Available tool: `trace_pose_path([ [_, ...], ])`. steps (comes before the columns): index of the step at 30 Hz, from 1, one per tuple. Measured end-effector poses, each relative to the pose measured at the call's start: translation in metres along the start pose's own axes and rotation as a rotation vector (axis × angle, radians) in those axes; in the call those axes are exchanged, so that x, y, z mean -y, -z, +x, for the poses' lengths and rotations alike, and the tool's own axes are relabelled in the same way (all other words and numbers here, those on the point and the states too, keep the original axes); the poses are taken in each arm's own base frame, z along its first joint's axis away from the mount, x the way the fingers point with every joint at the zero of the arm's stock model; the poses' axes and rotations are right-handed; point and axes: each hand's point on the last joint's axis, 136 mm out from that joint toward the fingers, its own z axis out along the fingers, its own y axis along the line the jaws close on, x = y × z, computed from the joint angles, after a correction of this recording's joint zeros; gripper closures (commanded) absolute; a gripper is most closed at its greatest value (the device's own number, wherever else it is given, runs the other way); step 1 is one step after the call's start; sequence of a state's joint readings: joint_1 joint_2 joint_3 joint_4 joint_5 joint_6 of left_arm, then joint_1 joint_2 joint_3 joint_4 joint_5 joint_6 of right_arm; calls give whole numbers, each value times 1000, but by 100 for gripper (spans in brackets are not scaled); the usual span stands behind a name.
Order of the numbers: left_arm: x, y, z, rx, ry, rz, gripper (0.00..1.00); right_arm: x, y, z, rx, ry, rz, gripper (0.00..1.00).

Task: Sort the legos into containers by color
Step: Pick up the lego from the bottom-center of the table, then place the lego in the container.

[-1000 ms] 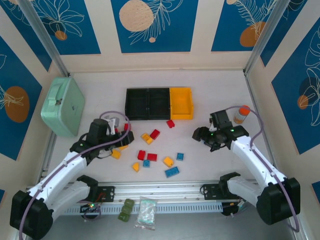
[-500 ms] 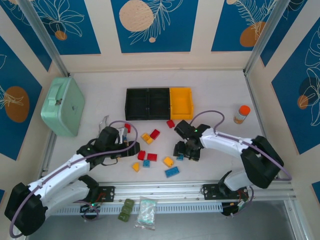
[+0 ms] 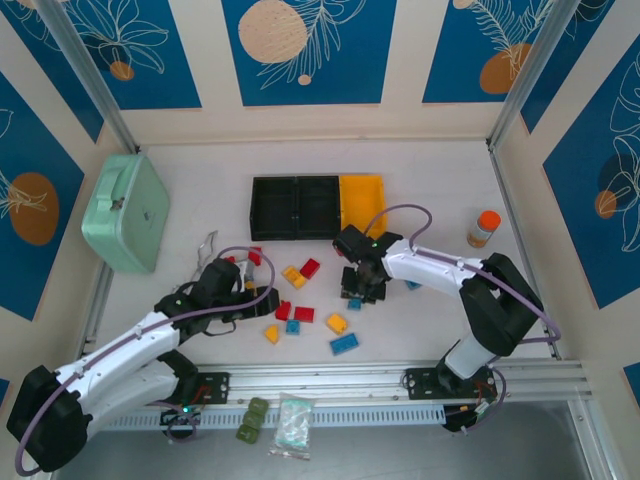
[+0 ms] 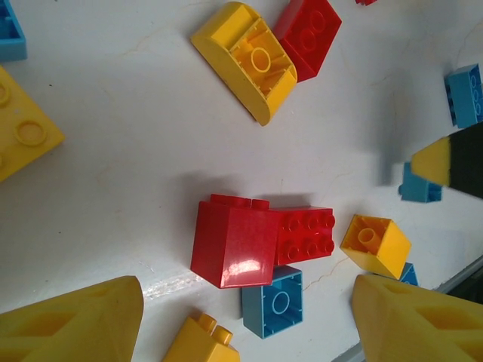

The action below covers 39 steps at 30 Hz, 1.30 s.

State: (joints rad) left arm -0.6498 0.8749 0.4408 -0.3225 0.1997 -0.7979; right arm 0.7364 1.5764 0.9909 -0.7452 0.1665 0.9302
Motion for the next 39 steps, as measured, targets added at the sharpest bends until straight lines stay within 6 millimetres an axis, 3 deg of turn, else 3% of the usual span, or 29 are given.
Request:
trace_pose_path([
  [6, 3, -6, -7, -2, 11, -15, 27, -19, 42, -53, 116, 14, -81, 70],
  [12, 28, -9, -34, 42, -2, 27, 27, -28, 83, -127, 250, -12, -147, 70],
  [15, 40, -10, -46, 60, -10, 48, 27, -25, 83, -166, 277, -41, -145, 70],
  [20, 47, -13, -50, 61, -19, 58, 27, -19, 63, -218, 277, -92, -117, 69],
  [25, 47, -14, -48, 60, -19, 53, 27, -18, 38, -245, 251, -117, -94, 68],
  [31, 46, -12, -49, 67, -18, 44, 27, -18, 21, -255, 227, -131, -71, 60],
  [35, 45, -8, -50, 81, -19, 40, 27, -17, 21, -256, 221, -140, -59, 50],
  [39, 44, -6, -51, 85, -18, 35, 26, -18, 26, -258, 231, -142, -53, 48],
])
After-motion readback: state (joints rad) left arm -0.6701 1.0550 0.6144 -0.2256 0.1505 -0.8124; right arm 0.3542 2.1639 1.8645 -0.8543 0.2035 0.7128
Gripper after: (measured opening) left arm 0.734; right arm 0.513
